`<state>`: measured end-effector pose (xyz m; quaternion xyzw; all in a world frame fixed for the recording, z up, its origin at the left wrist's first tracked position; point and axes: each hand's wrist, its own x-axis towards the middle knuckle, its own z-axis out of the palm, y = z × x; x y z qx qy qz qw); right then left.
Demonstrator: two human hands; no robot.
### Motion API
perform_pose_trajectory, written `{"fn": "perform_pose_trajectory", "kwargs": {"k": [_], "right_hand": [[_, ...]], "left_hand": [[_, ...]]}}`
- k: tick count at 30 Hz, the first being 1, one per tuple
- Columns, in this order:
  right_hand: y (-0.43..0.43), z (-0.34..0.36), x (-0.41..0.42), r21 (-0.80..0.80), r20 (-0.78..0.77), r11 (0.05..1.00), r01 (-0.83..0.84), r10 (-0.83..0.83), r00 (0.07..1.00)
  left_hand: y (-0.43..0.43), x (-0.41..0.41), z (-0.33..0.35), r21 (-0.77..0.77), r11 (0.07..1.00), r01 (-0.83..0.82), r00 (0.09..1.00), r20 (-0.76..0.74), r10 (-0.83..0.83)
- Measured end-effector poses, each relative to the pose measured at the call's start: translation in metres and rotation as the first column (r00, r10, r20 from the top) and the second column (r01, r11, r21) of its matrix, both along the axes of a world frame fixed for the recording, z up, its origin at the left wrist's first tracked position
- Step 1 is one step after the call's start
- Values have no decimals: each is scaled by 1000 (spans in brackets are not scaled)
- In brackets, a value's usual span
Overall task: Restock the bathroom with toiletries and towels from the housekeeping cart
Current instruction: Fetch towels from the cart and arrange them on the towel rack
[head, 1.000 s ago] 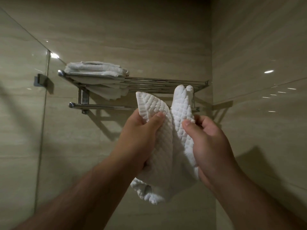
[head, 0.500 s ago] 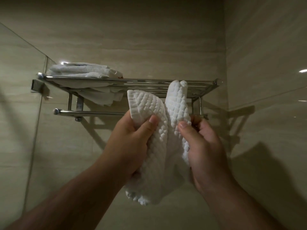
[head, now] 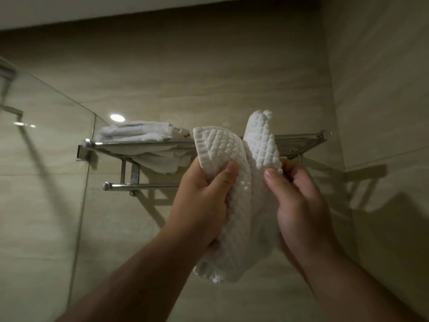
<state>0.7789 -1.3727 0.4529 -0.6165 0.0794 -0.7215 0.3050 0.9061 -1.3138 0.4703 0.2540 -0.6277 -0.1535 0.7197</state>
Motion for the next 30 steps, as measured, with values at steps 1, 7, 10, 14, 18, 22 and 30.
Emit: {"fn": "perform_pose_trajectory", "kwargs": {"k": [1, 7, 10, 14, 18, 22, 30], "right_hand": [[4, 7, 1, -3, 0, 1000, 12, -12, 1000], [24, 43, 3, -28, 38, 999, 44, -43, 998], [30, 52, 5, -41, 39, 997, 67, -65, 997], [37, 66, 10, -75, 39, 993, 91, -88, 995], [48, 83, 18, -124, 38, 989, 84, -80, 996], [53, 115, 22, -156, 30, 980, 123, -119, 992], [-42, 170, 53, -27, -19, 879, 475, -476, 879]], "left_hand": [[3, -1, 6, -8, 1000, -5, 1000, -3, 5], [19, -3, 35, -55, 997, 49, 996, -72, -53], [26, -1, 46, -72, 995, 63, 995, -69, -68], [34, 4, 58, -91, 992, 83, 993, -75, -90], [44, 11, 71, -145, 988, 51, 997, -55, -60], [36, 18, 101, -217, 976, 8, 1000, -19, -12], [-74, 19, 143, -103, 985, -141, 962, -248, 112]]}}
